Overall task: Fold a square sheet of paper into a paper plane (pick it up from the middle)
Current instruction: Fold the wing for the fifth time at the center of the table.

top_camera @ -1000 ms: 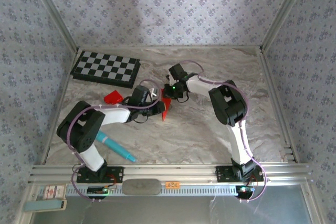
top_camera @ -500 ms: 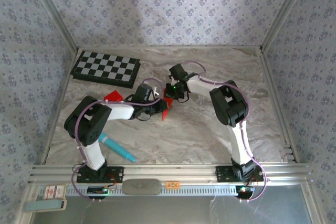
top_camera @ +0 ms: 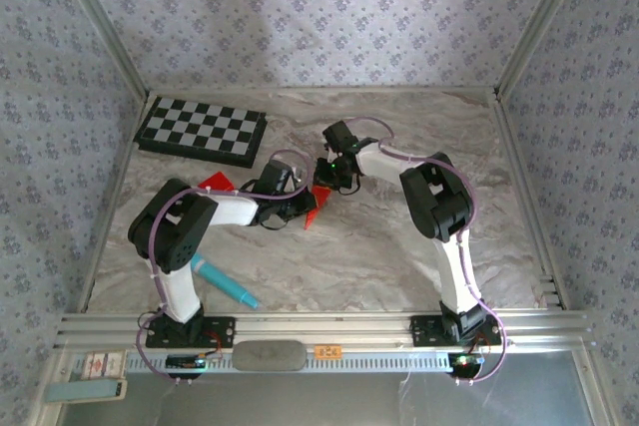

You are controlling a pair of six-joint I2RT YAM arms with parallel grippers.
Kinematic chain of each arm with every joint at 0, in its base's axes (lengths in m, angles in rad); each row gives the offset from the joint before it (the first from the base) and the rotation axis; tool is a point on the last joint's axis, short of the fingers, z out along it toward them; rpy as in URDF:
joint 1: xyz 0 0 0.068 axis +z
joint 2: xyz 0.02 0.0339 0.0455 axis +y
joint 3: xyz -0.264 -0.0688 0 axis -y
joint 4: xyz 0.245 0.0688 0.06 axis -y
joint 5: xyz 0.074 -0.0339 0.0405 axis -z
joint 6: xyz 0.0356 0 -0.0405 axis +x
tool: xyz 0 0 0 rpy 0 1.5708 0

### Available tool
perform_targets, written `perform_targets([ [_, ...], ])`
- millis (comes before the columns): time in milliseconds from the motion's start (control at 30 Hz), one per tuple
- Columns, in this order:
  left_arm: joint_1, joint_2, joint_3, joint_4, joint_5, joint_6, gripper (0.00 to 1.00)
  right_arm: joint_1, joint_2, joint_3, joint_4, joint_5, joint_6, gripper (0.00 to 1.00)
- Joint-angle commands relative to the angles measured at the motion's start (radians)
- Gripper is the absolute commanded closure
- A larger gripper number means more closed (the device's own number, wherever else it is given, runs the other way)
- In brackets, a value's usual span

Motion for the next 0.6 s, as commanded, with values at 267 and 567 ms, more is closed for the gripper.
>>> perform_targets([
  [267,-0.006,0.038,-0.042,-0.053,-0.066,-0.046,1.00,-0.061,-0.143,0.014,-0.034,-0.073,-0.069,0.71],
  [567,-0.005,0.048,-0.041,-0.075,-0.088,-0.064,1.00,-0.069,-0.269,-0.258,0.172,-0.215,-0.144,0.73],
])
